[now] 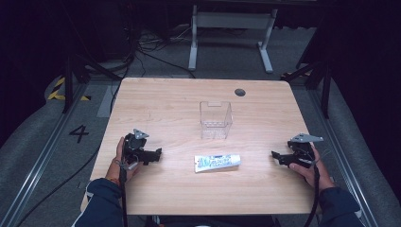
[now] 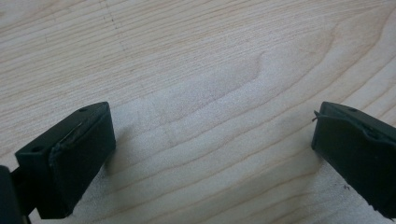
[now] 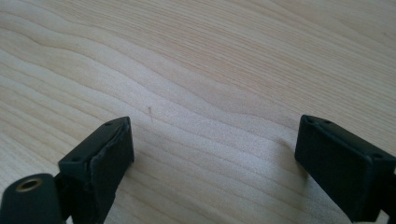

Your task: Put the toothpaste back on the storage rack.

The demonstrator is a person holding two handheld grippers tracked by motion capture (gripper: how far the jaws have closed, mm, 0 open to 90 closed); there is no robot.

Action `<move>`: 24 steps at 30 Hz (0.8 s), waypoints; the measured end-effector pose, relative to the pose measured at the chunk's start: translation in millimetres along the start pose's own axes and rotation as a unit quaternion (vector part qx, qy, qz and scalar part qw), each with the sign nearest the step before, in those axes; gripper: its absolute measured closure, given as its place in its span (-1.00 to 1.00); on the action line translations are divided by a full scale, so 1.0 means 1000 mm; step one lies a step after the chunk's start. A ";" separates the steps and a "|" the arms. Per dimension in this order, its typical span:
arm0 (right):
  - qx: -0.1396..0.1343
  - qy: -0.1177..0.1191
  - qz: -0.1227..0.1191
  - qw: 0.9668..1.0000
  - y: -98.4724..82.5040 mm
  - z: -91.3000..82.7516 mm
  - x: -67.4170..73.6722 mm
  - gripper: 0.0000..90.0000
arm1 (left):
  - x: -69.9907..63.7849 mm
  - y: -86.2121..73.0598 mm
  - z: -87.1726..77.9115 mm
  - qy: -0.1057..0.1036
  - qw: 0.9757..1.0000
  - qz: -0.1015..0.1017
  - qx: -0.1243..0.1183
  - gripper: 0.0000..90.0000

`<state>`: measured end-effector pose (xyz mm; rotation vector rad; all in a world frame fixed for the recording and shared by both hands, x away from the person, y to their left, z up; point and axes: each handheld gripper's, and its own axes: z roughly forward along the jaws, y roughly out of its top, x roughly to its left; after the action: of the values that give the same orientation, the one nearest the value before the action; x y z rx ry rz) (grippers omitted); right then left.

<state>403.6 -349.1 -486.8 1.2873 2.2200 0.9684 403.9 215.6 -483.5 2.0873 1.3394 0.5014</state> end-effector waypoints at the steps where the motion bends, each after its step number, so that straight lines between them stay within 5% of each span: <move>1: 0.000 0.000 0.000 1.000 0.000 0.000 0.000 -0.74 | 0.001 0.000 0.000 -0.004 1.000 0.004 -0.001 -1.00; 10: 0.013 0.026 -0.041 0.999 0.004 0.001 -0.004 -0.74 | 0.012 -0.002 -0.002 -0.048 0.998 0.051 0.003 -1.00; 15: 0.029 0.036 -0.063 0.997 0.009 -0.003 -0.001 -0.56 | 0.012 -0.003 -0.002 -0.066 0.995 0.073 0.002 -1.00; 24: 0.046 0.090 -0.117 0.988 0.024 -0.009 0.016 -0.46 | 0.012 -0.005 -0.004 -0.082 0.992 0.093 0.004 -1.00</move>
<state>403.9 -330.1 -462.6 0.9781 2.5125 0.9344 402.9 228.9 -483.4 2.2198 1.0619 0.3920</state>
